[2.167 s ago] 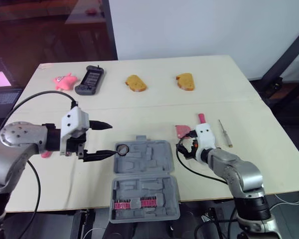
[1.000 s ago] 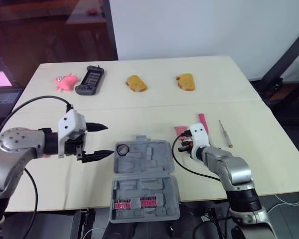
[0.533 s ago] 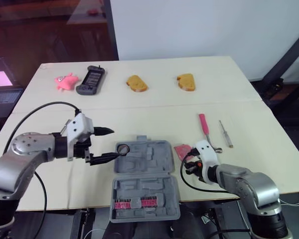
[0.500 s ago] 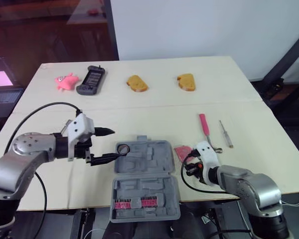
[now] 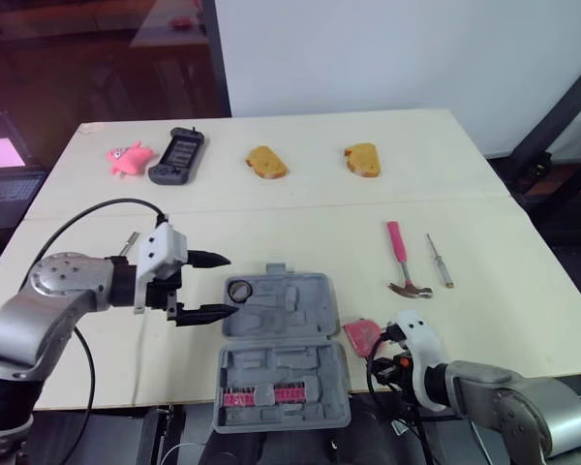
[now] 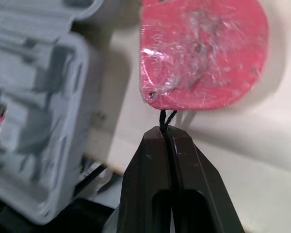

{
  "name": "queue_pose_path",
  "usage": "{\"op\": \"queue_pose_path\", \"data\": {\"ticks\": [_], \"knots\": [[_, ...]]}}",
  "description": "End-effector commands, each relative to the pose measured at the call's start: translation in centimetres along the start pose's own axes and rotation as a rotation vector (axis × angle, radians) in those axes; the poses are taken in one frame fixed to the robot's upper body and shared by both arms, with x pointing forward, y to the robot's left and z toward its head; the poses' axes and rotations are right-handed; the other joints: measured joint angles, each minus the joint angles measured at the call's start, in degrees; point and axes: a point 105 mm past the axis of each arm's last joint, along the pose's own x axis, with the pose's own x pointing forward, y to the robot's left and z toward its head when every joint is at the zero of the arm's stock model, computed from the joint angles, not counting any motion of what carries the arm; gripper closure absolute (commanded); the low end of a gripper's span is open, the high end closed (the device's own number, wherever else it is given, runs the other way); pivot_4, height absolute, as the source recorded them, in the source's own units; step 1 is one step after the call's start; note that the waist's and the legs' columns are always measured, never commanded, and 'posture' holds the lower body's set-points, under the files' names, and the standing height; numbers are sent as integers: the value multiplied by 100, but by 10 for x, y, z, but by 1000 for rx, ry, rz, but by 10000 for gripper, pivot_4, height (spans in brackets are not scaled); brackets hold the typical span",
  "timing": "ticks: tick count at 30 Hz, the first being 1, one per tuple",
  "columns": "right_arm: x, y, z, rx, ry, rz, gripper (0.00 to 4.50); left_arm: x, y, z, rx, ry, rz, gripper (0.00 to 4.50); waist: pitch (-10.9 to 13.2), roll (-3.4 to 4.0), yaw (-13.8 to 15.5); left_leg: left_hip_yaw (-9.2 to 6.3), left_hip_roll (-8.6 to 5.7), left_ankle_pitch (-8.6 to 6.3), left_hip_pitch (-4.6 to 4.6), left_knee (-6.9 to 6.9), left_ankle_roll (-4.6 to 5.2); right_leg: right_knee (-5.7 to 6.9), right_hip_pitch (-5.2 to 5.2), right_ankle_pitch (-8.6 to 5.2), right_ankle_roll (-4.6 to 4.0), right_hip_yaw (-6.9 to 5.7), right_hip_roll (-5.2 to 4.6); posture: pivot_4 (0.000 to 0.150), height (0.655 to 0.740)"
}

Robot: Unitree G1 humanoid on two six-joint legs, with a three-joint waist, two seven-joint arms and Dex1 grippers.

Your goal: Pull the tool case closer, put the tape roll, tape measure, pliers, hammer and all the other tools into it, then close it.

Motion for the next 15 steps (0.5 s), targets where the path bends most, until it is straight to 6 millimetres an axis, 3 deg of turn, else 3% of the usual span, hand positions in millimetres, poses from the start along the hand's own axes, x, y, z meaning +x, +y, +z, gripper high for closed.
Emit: {"op": "queue_pose_path", "data": {"ticks": [1, 15], "knots": [[-4, 10, 1, -5, -34, 20, 44659, -3, -11, 9, 67, 5, -71, 0, 0, 0, -1, 0, 0, 0, 0, 0, 0, 0, 0, -1, -2, 0, 0, 1500, 7400], [-5, 12, -9, 28, -26, 2, 44659, -2, -25, 8, 76, 31, -164, 0, 0, 0, 1, 0, 1, 0, 0, -1, 0, -1, -1, -4, -3, 0, -2, 1500, 7400]]}}
